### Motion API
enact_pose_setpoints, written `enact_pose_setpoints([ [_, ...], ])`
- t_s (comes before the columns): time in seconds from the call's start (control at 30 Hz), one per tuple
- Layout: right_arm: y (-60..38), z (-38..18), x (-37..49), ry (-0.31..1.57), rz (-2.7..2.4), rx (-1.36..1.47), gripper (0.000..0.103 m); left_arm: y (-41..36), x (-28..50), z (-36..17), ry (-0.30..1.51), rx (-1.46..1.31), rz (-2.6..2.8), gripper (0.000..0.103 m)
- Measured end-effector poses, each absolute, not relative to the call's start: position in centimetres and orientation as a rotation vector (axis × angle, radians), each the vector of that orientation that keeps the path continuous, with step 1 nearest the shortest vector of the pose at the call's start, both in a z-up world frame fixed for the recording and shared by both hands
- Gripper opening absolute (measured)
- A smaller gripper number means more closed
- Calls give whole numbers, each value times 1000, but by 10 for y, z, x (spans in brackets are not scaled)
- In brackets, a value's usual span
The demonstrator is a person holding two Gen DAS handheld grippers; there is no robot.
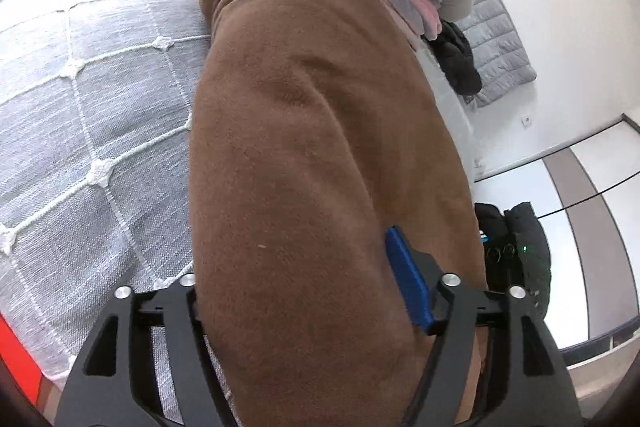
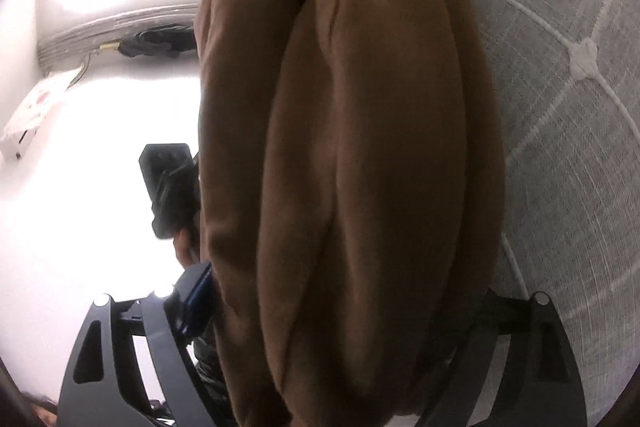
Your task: Fold large clothes
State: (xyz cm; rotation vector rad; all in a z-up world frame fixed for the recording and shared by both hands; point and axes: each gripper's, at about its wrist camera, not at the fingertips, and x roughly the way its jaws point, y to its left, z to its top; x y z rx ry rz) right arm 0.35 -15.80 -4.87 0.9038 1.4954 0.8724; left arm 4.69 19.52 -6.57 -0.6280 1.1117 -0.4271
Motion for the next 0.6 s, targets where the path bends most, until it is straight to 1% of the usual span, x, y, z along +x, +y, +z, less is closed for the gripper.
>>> enact_pose_setpoints([
  [0.03, -157, -47, 3, 1496, 872, 892, 84, 193, 46, -64, 1111, -624, -428, 71],
  [0.17, -174, -39, -6, 1445, 831, 930, 85, 185, 43, -63, 1126, -602, -428, 74],
  [0.3, -204, -43, 0, 1374, 770, 1038, 96, 183, 43, -68, 1149, -616, -430, 78],
  [0.43, -182, -53, 24, 1461, 874, 1052, 96, 182, 45, -77, 1177, -644, -443, 81],
  [0.53, -154, -66, 32, 1520, 875, 985, 98, 183, 43, -79, 1171, -656, -441, 81],
  [0.57, -148, -65, 33, 1506, 861, 947, 98, 181, 42, -75, 1146, -636, -430, 80],
  [0.6, -145, -59, 35, 1477, 875, 916, 98, 181, 40, -70, 1121, -598, -412, 72],
])
